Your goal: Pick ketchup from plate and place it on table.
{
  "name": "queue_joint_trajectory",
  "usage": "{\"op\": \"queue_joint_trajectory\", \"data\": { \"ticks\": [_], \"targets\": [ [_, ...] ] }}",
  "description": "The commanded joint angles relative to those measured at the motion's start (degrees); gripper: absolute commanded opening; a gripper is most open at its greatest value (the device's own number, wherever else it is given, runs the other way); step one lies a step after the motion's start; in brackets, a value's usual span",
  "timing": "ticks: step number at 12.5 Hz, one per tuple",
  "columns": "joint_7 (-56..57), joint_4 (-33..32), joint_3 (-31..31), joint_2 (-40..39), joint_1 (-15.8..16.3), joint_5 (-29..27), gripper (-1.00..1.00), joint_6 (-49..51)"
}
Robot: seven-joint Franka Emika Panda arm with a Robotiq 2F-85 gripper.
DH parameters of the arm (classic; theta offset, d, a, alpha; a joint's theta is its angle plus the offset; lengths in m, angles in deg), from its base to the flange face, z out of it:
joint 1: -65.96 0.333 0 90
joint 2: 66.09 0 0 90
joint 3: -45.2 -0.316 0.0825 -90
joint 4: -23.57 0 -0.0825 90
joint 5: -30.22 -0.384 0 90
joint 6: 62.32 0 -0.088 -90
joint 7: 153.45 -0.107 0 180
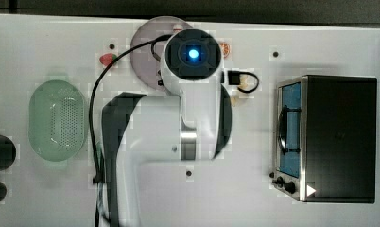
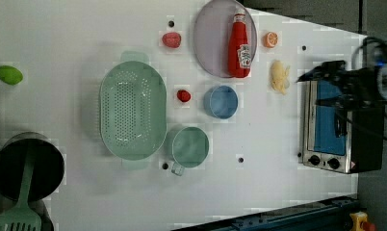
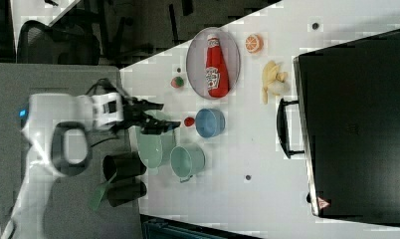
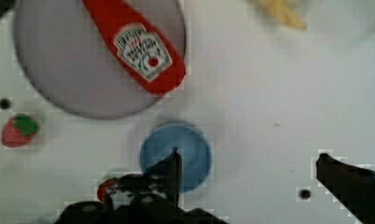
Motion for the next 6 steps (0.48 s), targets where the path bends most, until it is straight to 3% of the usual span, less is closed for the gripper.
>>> {"op": "queue_joint_trajectory", "data": {
  "ticks": [1, 6],
  "targets": [
    [0.6, -0.2, -0.1, -3.6, 1.0, 0.4, 1.0, -6.8],
    [19.4, 2.2, -0.3, -15.3, 1.4, 0.5, 1.0, -16.7]
  ]
}}
